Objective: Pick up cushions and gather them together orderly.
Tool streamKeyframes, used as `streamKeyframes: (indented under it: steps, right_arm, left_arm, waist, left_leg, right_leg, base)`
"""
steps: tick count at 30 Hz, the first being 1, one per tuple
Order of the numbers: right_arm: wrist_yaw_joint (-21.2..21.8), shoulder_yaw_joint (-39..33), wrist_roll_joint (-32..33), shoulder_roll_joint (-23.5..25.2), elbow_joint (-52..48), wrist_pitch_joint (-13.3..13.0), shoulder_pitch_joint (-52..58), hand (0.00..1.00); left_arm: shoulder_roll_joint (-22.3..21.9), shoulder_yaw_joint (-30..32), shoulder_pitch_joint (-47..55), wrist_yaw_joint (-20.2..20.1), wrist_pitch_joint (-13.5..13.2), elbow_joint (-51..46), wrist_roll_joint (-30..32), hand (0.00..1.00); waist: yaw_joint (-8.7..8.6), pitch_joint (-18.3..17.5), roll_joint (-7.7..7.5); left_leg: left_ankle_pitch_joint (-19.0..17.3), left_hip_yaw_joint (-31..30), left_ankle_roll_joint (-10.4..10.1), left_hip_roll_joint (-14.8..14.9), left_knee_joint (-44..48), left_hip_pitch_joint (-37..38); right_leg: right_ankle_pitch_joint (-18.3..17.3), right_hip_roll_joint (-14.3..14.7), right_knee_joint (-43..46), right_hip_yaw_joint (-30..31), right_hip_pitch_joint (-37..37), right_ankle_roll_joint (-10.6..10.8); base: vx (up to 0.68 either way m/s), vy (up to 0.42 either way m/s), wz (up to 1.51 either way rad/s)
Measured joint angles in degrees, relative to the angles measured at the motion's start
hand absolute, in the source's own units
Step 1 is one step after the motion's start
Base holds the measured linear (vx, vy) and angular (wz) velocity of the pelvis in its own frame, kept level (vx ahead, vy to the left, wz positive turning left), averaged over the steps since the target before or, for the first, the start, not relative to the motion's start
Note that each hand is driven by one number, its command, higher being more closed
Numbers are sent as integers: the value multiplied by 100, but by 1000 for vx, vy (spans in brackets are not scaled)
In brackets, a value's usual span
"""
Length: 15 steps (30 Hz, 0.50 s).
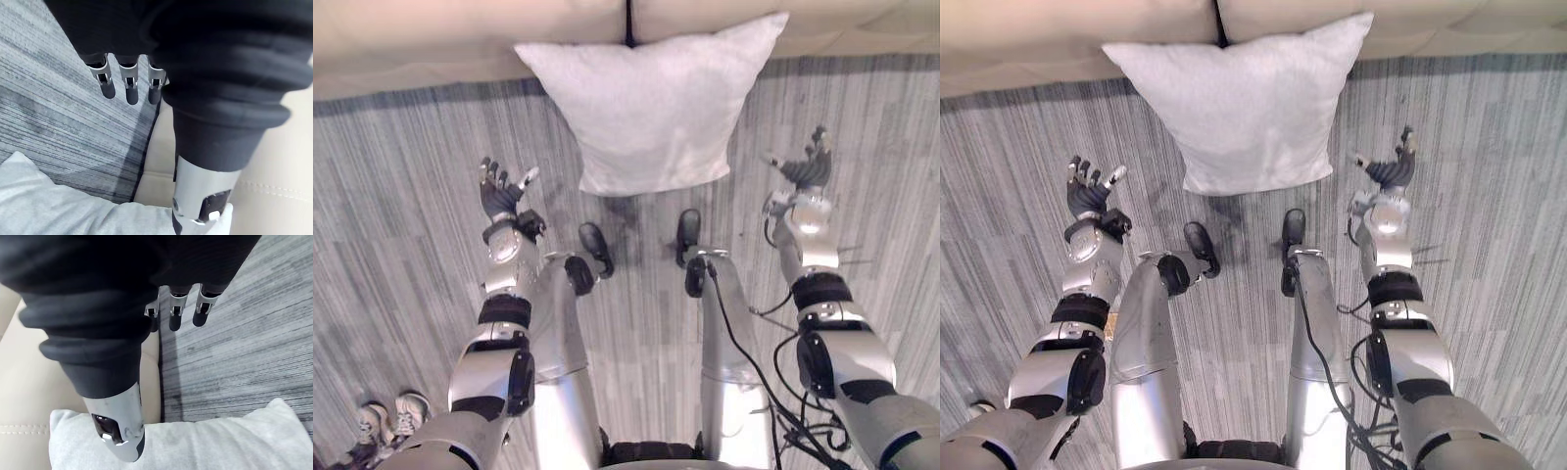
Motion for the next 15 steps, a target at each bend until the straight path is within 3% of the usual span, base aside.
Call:
streamKeyframes:
  steps: [5, 11, 12, 15]
  right_arm:
    - [-55, 374, 64, -15, 164, 31, -962, 0]
    - [-105, 549, 63, 248, 136, 21, -1999, 0]
    - [-182, 564, 67, 342, 136, 22, -2084, 100]
    - [-270, 646, 117, 429, 137, 24, -2098, 100]
  left_arm:
    - [265, -411, -742, 0, 7, -15, 6, 0]
    - [271, -997, -1811, -4, 6, -66, 15, 0]
    - [254, -1072, -1998, -3, 8, -66, 25, 100]
    - [221, -1076, -2134, 46, 19, -49, 25, 100]
  waist:
    - [7, 40, 24]
    - [12, 42, 26]
    - [12, 41, 26]
    - [-2, 41, 26]
  left_leg:
    - [20, 7, -50, 103, 108, -613]
    - [77, 8, 38, 91, 192, -880]
    - [76, 17, 38, 82, 200, -896]
    - [77, 18, 37, 79, 210, -904]
  right_leg:
    - [105, -24, 34, -68, -579, -17]
    - [139, -81, 161, -93, -847, -66]
    - [139, -107, 193, -102, -877, -66]
    - [137, -117, 213, -109, -887, -66]
  base:
    - [-83, 3, -3]
    - [-34, 37, 1]
    - [-24, 29, 5]
    - [-40, 44, 2]
